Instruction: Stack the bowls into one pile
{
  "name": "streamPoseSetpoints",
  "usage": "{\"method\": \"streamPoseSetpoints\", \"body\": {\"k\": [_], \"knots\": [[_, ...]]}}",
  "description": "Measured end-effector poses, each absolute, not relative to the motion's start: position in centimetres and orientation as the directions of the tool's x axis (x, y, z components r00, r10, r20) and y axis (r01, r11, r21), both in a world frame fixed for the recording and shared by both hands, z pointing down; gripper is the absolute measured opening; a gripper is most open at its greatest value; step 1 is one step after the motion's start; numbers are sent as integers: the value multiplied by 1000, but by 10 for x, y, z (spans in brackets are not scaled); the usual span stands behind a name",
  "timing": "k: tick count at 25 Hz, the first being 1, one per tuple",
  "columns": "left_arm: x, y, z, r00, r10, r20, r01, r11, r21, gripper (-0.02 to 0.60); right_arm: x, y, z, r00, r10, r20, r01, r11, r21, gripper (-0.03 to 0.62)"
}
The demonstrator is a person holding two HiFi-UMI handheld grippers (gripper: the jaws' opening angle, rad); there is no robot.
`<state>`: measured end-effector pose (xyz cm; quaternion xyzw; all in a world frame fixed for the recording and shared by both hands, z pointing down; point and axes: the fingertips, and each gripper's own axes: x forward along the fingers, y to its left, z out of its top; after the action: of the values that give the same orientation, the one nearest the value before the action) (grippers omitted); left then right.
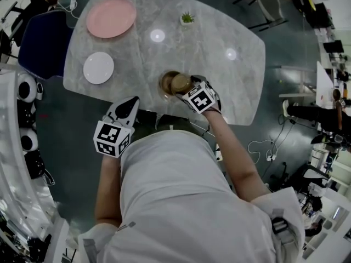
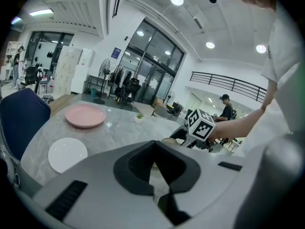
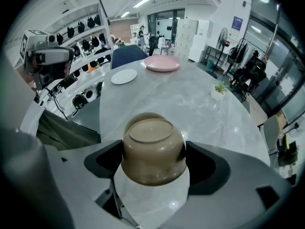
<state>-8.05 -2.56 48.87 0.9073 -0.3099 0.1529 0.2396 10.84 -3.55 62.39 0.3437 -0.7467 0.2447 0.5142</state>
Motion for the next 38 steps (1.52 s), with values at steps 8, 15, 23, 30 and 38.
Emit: {"method": "streamPoseSetpoints", "body": {"k": [8,15,23,30,38], "knots": [[-87,-22,490,754,-500,427,-647,-679,347,0,92,-46,616,-262,-283,923,-747,665,-8,430],[-93,-22,494,746,-507,432,-656,-669,349,0,80,-52,613,-297,-300,907,-743,669,-21,436],[-87,-18,498,755,-485,441,-642,-681,351,0,83,-46,611,-325,-321,890,-766,641,-48,433],[-71,-17,507,771,-439,461,-614,-705,356,0,92,-35,608,-365,-352,862,-801,590,-99,390],[-47,-24,517,781,-399,480,-591,-721,362,0,114,-21,599,-369,-409,834,-845,521,-119,290]]}}
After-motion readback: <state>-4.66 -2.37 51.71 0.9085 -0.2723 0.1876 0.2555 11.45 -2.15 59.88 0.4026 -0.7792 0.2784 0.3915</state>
